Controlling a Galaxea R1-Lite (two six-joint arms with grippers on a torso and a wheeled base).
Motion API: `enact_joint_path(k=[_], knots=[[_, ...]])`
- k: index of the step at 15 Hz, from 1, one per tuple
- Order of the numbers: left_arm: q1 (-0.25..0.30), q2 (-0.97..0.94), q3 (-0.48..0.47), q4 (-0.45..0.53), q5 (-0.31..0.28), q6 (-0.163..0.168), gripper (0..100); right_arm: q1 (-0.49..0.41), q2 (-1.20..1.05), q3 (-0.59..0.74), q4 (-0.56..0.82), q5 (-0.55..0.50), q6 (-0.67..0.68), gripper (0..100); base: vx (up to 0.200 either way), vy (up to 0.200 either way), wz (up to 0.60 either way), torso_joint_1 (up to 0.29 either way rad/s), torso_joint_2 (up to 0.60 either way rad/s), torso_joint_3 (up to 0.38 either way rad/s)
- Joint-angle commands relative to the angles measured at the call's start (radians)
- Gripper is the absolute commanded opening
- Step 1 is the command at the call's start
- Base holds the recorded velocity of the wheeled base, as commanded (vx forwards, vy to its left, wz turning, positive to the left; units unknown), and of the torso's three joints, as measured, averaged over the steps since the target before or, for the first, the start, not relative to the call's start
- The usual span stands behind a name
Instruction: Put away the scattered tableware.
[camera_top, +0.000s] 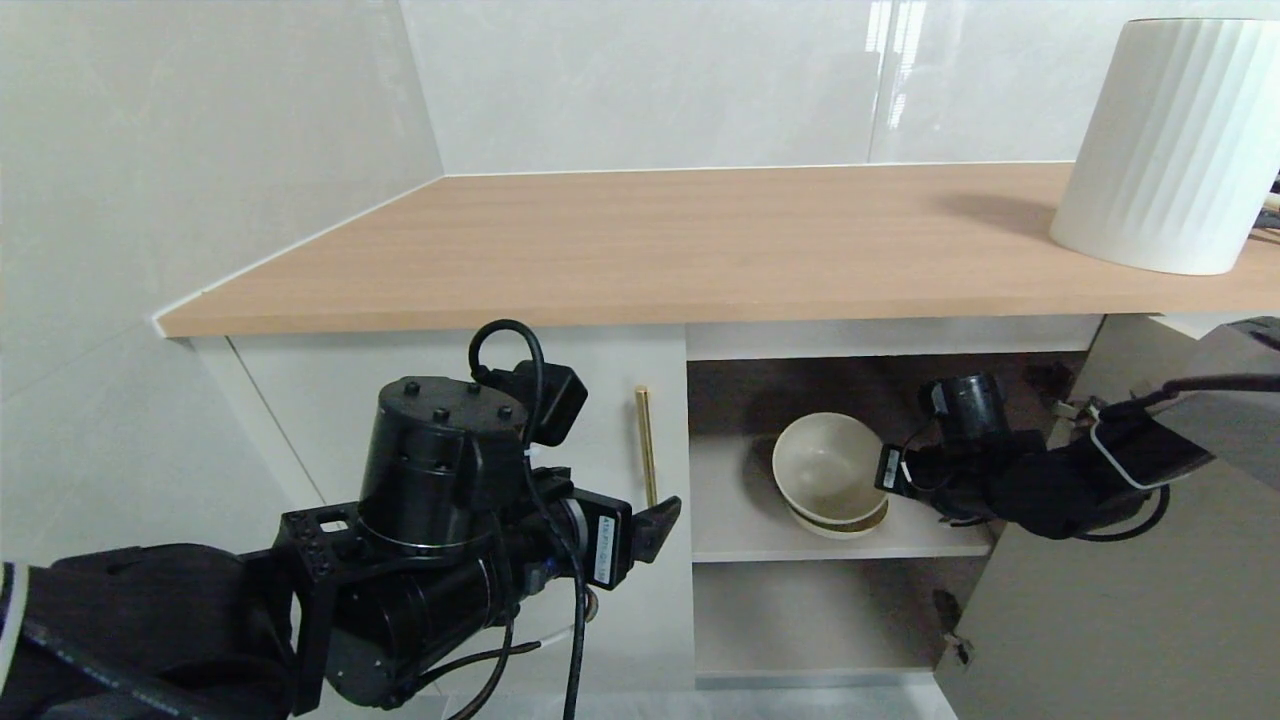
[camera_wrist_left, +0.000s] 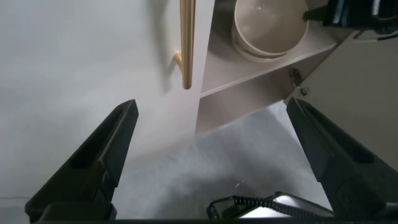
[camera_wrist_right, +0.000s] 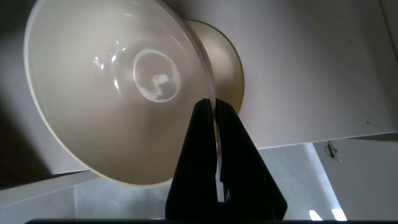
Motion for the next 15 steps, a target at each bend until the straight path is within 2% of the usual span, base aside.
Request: enact_joint_path(k=[1, 7, 8, 15], knots=[[0.000, 0.003, 0.000, 0.000, 0.000, 0.000, 100, -0.007, 0.021, -0.007, 0.000, -0.004, -0.001, 0, 0.000, 0.000, 0.00, 0.000, 0.00, 0.000], [0.000, 0.003, 0.000, 0.000, 0.002, 0.000, 100, -0.011, 0.024, -0.007, -0.012, -0.007, -0.001, 0, 0.000, 0.000, 0.00, 0.000, 0.00, 0.000], [0.000, 0.003, 0.000, 0.000, 0.002, 0.000, 100, -0.011, 0.025, -0.006, -0.014, -0.007, -0.001, 100, 0.000, 0.000, 0.00, 0.000, 0.00, 0.000], [0.000, 0.003, 0.000, 0.000, 0.002, 0.000, 100, -0.005, 0.019, 0.002, -0.012, -0.005, -0.001, 100, 0.000, 0.000, 0.00, 0.000, 0.00, 0.000]])
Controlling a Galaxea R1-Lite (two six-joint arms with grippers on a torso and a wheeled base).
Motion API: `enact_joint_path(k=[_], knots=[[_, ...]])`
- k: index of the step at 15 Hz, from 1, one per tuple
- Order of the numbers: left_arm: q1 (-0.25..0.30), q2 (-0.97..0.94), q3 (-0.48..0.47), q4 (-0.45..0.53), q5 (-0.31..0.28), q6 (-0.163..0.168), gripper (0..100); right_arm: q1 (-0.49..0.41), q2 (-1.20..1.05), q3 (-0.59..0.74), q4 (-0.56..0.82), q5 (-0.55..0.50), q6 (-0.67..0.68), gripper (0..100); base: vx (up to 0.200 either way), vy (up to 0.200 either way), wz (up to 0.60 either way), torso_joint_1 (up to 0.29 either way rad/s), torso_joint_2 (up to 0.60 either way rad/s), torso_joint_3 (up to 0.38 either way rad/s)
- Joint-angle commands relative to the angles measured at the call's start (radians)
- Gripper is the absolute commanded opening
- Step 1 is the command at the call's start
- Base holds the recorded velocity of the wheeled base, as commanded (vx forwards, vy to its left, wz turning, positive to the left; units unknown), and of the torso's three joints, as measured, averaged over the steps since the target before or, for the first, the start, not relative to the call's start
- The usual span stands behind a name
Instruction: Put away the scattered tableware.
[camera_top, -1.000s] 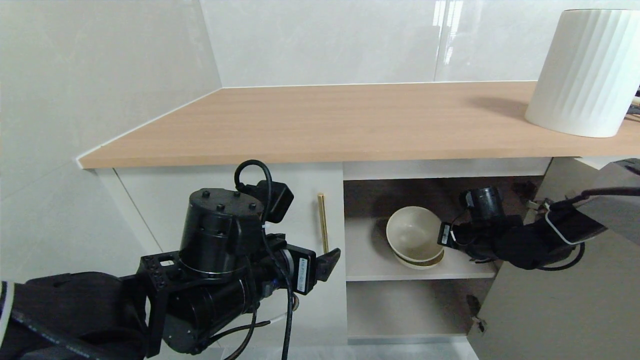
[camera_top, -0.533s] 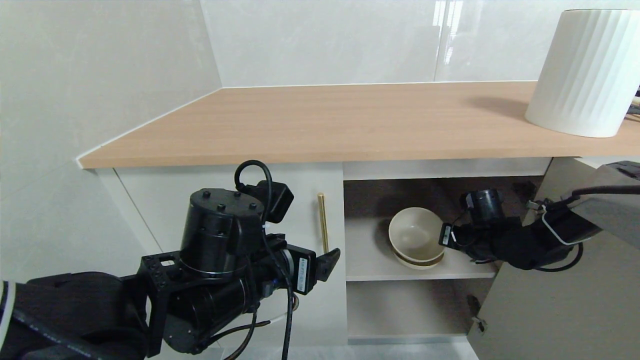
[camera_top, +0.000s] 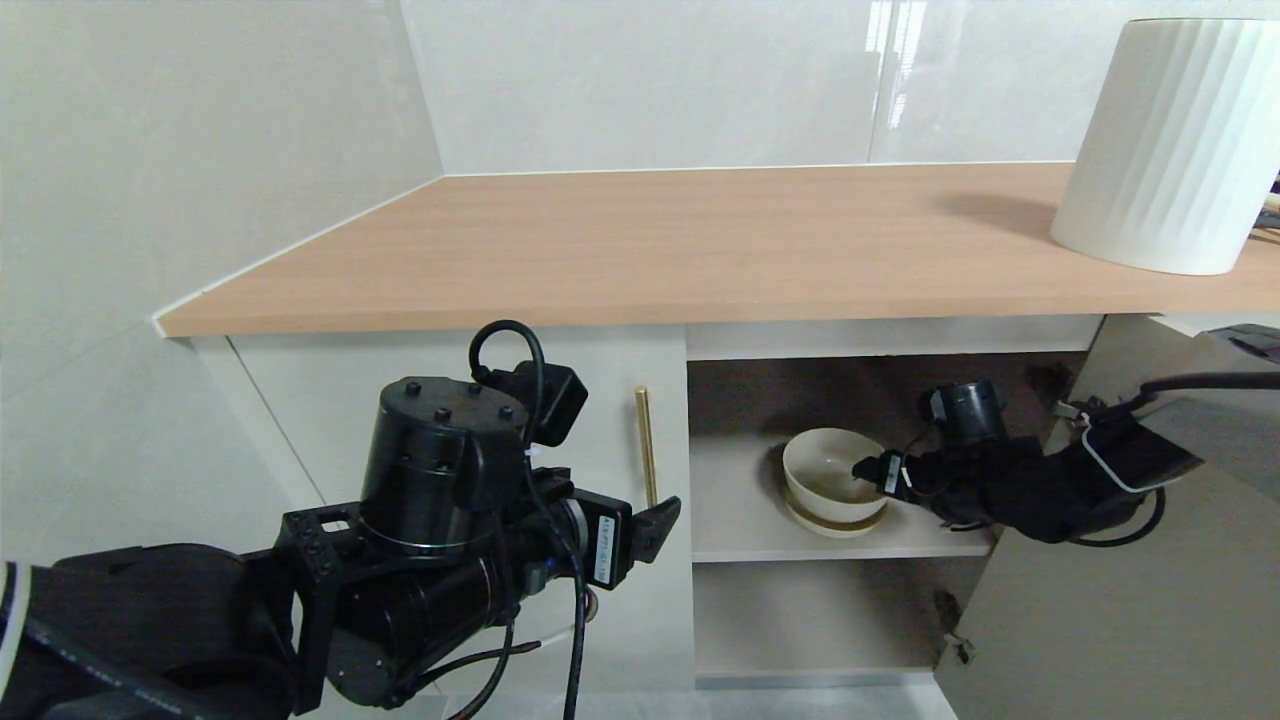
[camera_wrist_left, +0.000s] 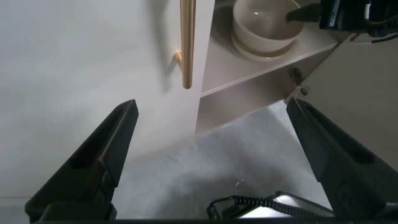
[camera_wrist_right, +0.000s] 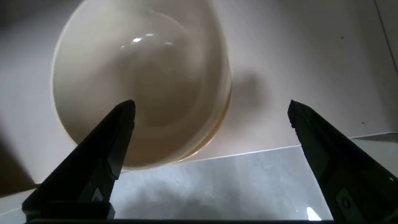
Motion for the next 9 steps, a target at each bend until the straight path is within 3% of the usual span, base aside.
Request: enact_joint_path(k=[1, 9], knots=[[0.000, 0.001, 0.000, 0.000, 0.000, 0.000, 100, 0.006, -0.023, 0.012, 0.000, 0.001, 0.001, 100, 0.000, 0.000, 0.00, 0.000, 0.00, 0.000], [0.006, 0.008, -0.001, 0.000, 0.001, -0.002, 100, 0.175, -0.298, 0.244, 0.024, 0.057, -0.005, 100, 0.000, 0.000, 0.00, 0.000, 0.00, 0.000]])
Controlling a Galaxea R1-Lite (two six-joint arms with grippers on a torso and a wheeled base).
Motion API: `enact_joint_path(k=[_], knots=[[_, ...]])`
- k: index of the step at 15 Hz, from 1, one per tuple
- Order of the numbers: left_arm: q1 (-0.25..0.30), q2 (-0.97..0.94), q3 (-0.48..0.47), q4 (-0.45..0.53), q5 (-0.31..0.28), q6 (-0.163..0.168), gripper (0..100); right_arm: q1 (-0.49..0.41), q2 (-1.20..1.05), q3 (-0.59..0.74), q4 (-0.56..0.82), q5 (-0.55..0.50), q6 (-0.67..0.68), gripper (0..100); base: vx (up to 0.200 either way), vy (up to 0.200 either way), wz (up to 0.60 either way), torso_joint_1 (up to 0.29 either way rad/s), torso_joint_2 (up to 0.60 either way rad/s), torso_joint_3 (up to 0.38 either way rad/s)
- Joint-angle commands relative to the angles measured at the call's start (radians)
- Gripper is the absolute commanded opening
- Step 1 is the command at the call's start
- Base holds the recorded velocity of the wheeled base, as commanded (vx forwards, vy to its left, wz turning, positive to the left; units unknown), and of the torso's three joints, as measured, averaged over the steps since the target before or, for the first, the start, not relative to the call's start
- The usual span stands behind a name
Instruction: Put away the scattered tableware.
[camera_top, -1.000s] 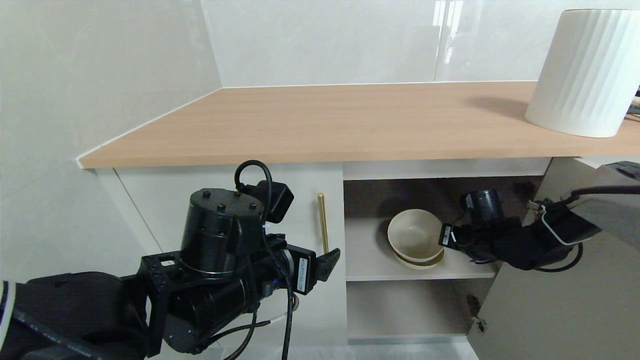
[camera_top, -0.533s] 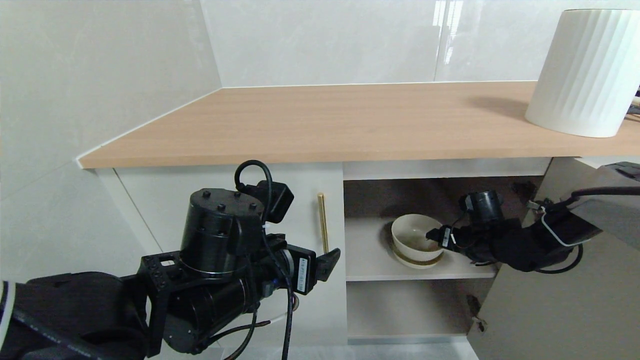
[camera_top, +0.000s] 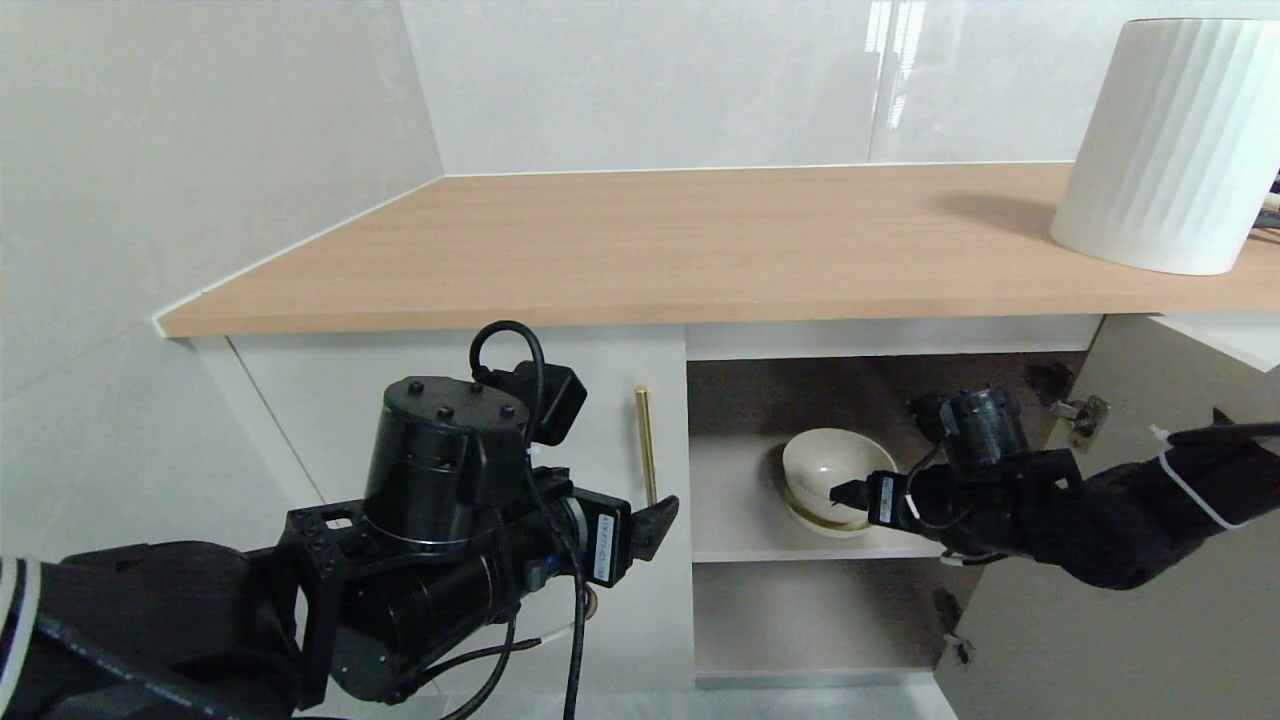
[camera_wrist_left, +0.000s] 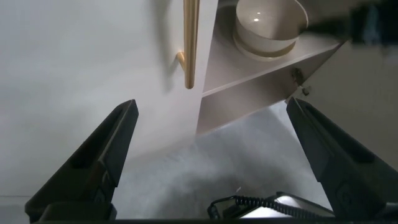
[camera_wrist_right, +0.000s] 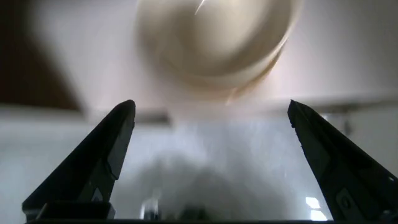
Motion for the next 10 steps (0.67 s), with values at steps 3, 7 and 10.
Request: enact_joint_path(k=[3, 7, 10], knots=[[0.001, 0.000, -0.001, 0.000, 0.001, -0.006, 100, 0.090, -0.152, 0.039, 0.105, 0.009, -0.003, 100, -0.133, 0.000, 0.00, 0.000, 0.00, 0.003], [0.001, 0.004, 0.000, 0.000, 0.001, -0.006, 100, 0.124, -0.160, 0.052, 0.116, 0.009, -0.003, 100, -0.200, 0.000, 0.00, 0.005, 0.00, 0.004], [0.000, 0.012, 0.000, 0.000, 0.001, -0.006, 100, 0.125, -0.161, 0.052, 0.117, 0.009, -0.003, 100, -0.200, 0.000, 0.00, 0.001, 0.00, 0.002]])
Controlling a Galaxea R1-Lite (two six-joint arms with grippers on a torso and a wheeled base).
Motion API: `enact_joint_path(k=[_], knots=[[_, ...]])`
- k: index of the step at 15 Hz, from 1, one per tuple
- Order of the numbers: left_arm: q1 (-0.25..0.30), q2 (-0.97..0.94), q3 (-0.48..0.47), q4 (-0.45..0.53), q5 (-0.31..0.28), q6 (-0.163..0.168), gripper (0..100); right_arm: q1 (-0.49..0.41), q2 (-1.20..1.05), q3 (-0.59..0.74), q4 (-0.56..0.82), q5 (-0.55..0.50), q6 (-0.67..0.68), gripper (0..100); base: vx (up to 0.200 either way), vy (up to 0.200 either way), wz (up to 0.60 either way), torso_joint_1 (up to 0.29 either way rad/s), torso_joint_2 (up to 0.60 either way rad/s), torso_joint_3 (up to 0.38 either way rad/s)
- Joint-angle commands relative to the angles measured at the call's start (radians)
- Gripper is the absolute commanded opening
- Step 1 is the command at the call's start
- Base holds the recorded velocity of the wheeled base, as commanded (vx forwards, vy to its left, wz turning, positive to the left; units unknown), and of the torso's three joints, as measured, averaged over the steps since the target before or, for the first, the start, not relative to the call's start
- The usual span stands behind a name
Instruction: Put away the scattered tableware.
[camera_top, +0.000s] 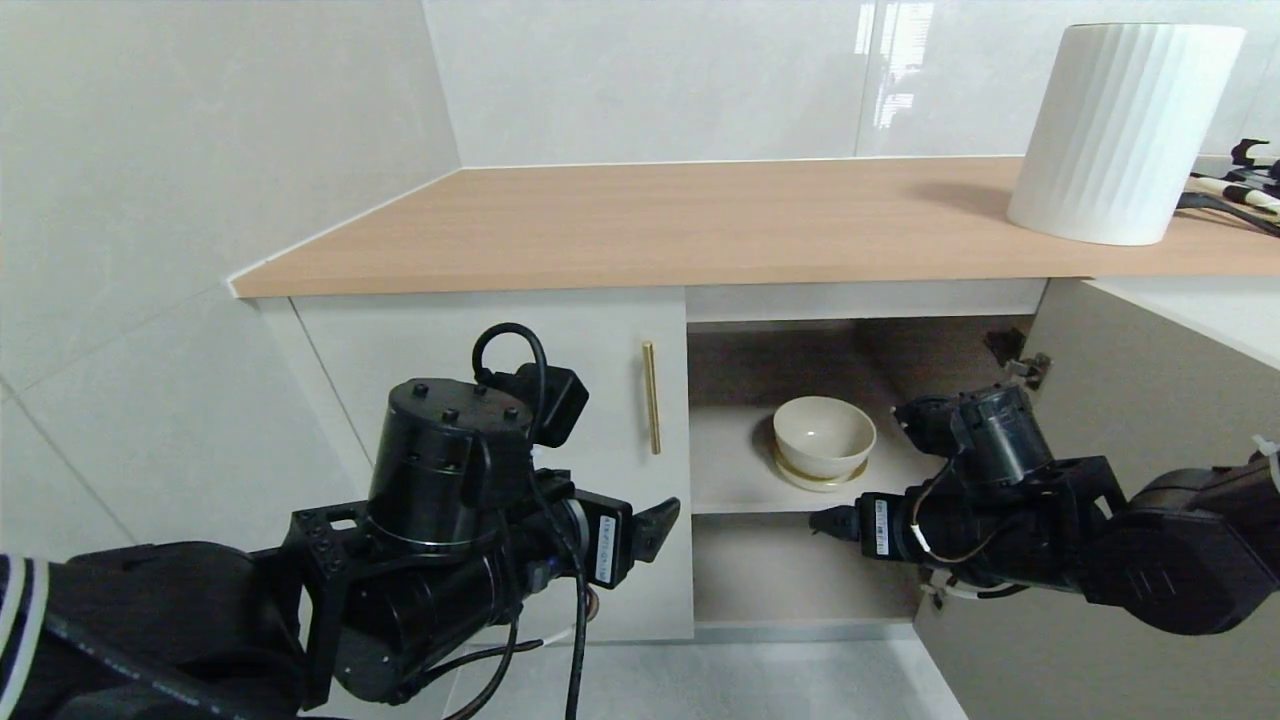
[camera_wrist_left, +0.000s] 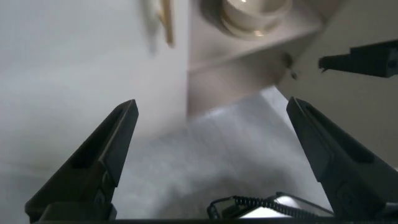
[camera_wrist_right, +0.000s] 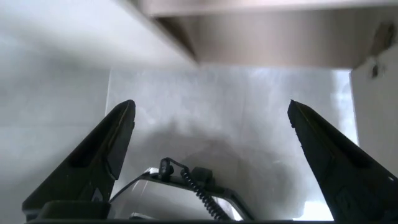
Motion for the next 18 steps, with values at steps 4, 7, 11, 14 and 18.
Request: enact_joint_path(k=[4, 7, 11, 14, 18], knots=[[0.000, 0.011, 0.000, -0.002, 0.001, 0.000, 100, 0.021, 0.001, 0.010, 0.000, 0.000, 0.000, 100, -0.200, 0.000, 0.00, 0.001, 0.00, 0.004], [-0.001, 0.012, 0.000, -0.002, 0.000, 0.000, 100, 0.021, 0.005, 0.010, 0.000, 0.001, 0.000, 100, -0.200, 0.000, 0.00, 0.004, 0.00, 0.002], [-0.001, 0.012, 0.000, -0.001, 0.001, 0.000, 100, 0.021, 0.034, 0.006, -0.001, 0.000, 0.000, 100, -0.200, 0.000, 0.00, 0.000, 0.00, 0.000], [-0.001, 0.014, 0.004, -0.001, 0.001, 0.003, 100, 0.021, 0.031, 0.011, -0.001, -0.002, -0.001, 100, -0.067, 0.000, 0.00, 0.002, 0.00, 0.001], [0.019, 0.015, 0.004, -0.001, 0.000, 0.003, 100, 0.021, -0.108, 0.161, 0.042, 0.009, -0.012, 100, 0.000, 0.000, 0.00, 0.000, 0.00, 0.000]])
